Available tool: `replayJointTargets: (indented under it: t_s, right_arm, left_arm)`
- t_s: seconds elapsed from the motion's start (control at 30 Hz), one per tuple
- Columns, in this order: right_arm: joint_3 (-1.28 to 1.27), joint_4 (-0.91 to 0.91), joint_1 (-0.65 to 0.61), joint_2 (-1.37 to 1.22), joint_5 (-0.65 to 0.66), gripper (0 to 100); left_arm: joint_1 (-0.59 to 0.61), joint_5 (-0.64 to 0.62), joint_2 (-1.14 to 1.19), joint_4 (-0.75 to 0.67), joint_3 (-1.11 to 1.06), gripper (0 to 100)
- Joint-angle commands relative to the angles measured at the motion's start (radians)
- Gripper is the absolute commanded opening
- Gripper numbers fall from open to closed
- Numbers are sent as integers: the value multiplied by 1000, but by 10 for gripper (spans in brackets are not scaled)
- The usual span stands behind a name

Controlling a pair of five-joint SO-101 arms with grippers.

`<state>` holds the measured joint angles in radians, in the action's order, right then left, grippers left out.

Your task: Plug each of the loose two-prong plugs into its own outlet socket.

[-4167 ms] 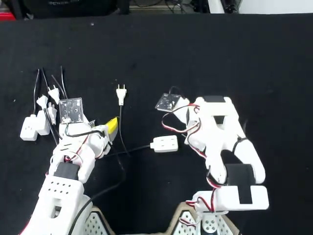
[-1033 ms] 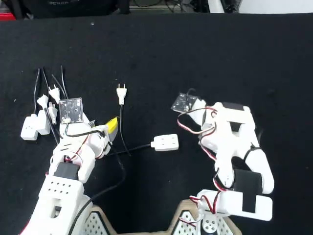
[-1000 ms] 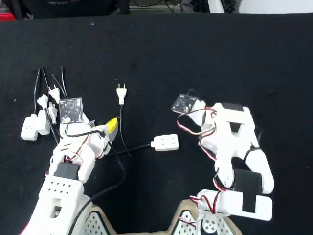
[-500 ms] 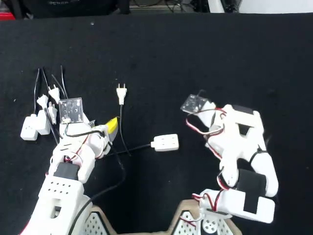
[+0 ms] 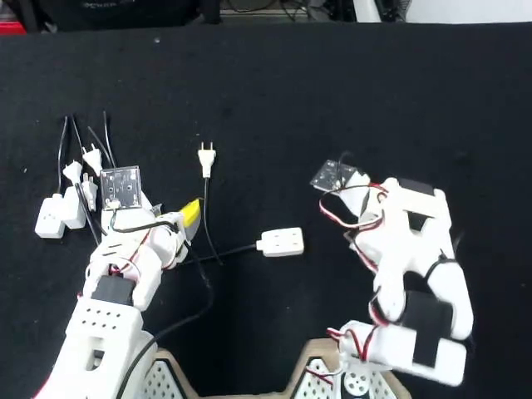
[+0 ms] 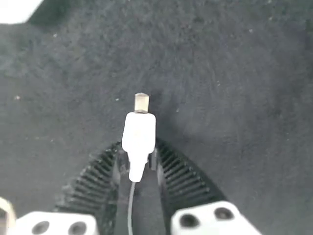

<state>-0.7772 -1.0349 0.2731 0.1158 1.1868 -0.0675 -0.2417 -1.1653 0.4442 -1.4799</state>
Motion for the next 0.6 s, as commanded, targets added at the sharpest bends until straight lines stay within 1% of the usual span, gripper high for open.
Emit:
replayJointTargets:
  t_s: [0.0,0.07,0.17,0.23,0.27,0.4,0.57]
  right_arm:
    - [13,-127,-163,223,-163,10]
    - [13,-166,-281,358,-252,10]
    - [-2,-167,-494,539,-416,10]
    - [-28,-123,-617,604,-511,10]
    - [-48,-84,-655,619,-552,10]
    - [-188,155,-718,615,-654,10]
    - [-404,531,-756,604,-789,10]
  left_arm:
    - [-4,-6,-15,-15,12,234]
    - [-5,-6,-15,-15,12,234]
    - [-5,-6,-15,-15,12,234]
    - [-4,-6,-15,-15,12,234]
    - [-4,-6,-15,-15,12,234]
    - [-1,-6,-15,-9,25,234]
    - [-5,-11,-15,-14,28,234]
